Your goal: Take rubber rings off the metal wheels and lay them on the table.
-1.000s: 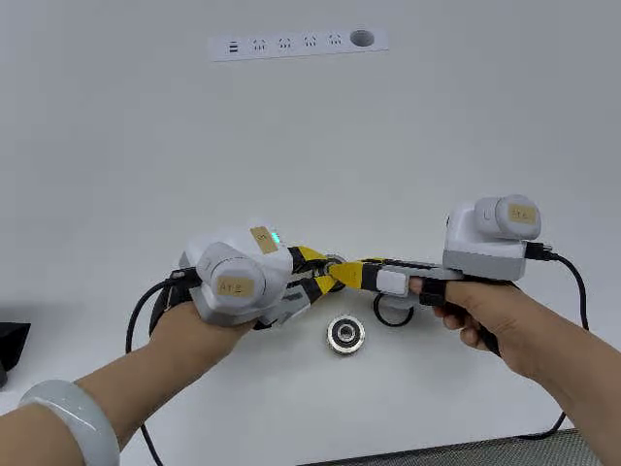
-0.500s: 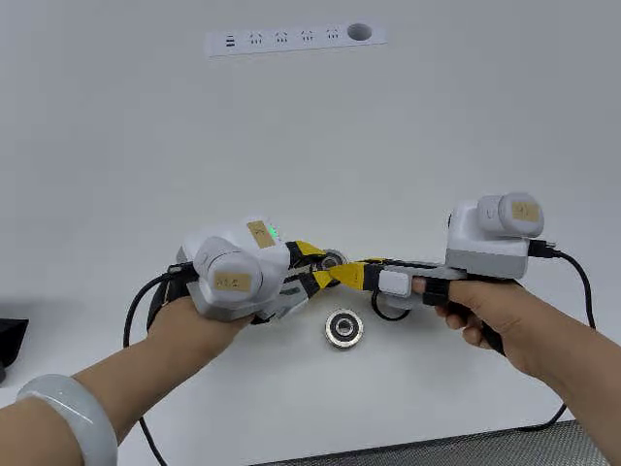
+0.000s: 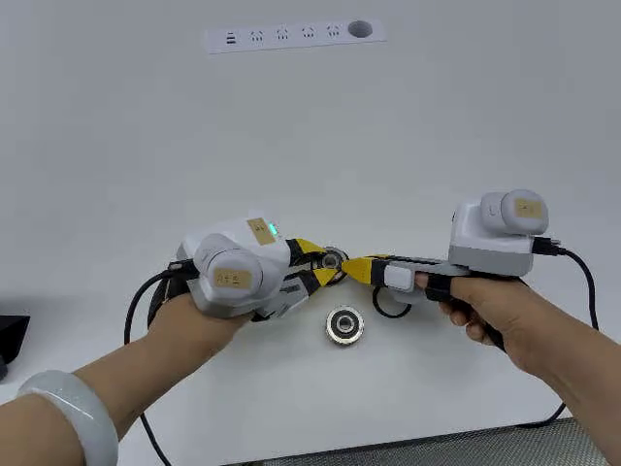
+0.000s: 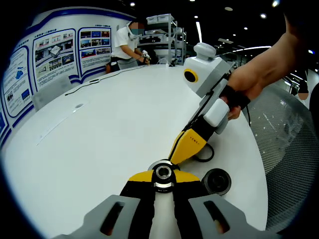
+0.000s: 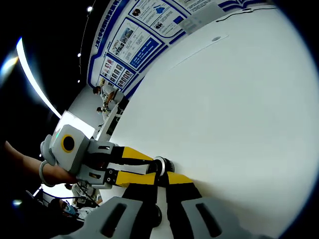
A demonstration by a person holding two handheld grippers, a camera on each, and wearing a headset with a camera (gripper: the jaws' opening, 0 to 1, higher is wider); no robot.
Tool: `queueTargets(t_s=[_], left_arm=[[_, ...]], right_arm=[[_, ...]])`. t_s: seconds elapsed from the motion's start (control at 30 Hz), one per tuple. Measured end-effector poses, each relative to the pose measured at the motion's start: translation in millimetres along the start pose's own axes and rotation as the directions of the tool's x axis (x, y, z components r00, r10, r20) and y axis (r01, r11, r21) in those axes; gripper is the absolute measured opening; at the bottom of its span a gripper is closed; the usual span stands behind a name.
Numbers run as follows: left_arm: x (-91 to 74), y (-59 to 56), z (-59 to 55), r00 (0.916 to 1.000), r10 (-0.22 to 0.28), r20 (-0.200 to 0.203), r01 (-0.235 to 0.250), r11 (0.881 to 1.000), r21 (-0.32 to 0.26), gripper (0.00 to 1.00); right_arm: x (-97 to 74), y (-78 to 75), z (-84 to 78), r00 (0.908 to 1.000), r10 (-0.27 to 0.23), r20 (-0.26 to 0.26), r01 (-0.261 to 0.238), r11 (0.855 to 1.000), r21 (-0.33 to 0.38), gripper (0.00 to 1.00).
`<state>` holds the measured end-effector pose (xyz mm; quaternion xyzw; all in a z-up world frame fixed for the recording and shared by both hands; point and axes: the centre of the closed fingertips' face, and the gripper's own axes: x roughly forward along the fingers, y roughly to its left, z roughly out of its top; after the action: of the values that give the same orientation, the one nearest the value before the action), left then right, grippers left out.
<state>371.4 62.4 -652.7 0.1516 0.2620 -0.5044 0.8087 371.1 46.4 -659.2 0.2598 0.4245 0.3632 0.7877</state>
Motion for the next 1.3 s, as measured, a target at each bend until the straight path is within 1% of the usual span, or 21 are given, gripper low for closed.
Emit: queueTargets(t_s=[0.07, 0.27, 0.37, 0.6, 0.8, 0.87, 1.1, 1.23, 1.3], left_arm=[[-0.1, 0.0, 0.1, 1.0000, -0.001, -0.001, 0.001, 1.000, 0.000, 0.13], [-0.3, 0.4, -0.1, 1.0000, -0.001, 0.000, 0.001, 1.000, -0.001, 0.13], [-0.4, 0.9, -0.4, 1.0000, -0.001, -0.001, 0.001, 1.000, 0.000, 0.13], [-0.2, 1.1, -0.5, 1.0000, -0.002, -0.001, 0.002, 1.000, 0.002, 0.13], [-0.3, 0.8, -0.4, 1.0000, -0.001, -0.003, 0.001, 1.000, 0.004, 0.13], [-0.3, 0.7, -0.5, 1.0000, -0.001, -0.002, 0.001, 1.000, 0.005, 0.13], [-0.4, 0.7, -0.6, 1.0000, -0.001, -0.004, 0.001, 1.000, 0.006, 0.13], [-0.6, 0.5, -0.8, 1.0000, -0.002, -0.004, 0.002, 1.000, 0.008, 0.13], [-0.7, 0.5, -0.7, 1.0000, -0.002, -0.005, 0.002, 1.000, 0.008, 0.13]], right_arm=[[-0.3, -0.7, 0.0, 1.0000, -0.007, 0.001, 0.007, 1.000, -0.004, 0.04], [-0.6, -1.0, 1.7, 1.0000, -0.005, 0.004, 0.005, 1.000, -0.010, 0.02], [-0.3, -0.5, 2.2, 1.0000, -0.008, 0.003, 0.008, 1.000, -0.025, 0.02], [-0.2, 3.2, 3.8, 1.0000, -0.002, 0.009, 0.002, 0.999, -0.033, 0.02], [-0.1, 10.1, 4.9, 0.9999, 0.008, 0.009, -0.007, 0.999, -0.042, 0.02], [0.4, 8.9, 4.0, 0.9999, 0.011, 0.010, -0.011, 0.999, -0.040, 0.02], [-0.2, 12.0, 4.3, 0.9998, 0.016, 0.011, -0.016, 0.999, -0.036, 0.02], [0.0, 16.1, 4.9, 0.9994, 0.032, 0.014, -0.032, 0.999, -0.028, 0.02], [1.1, 21.7, 6.8, 0.9984, 0.052, 0.023, -0.051, 0.998, -0.025, 0.02]])
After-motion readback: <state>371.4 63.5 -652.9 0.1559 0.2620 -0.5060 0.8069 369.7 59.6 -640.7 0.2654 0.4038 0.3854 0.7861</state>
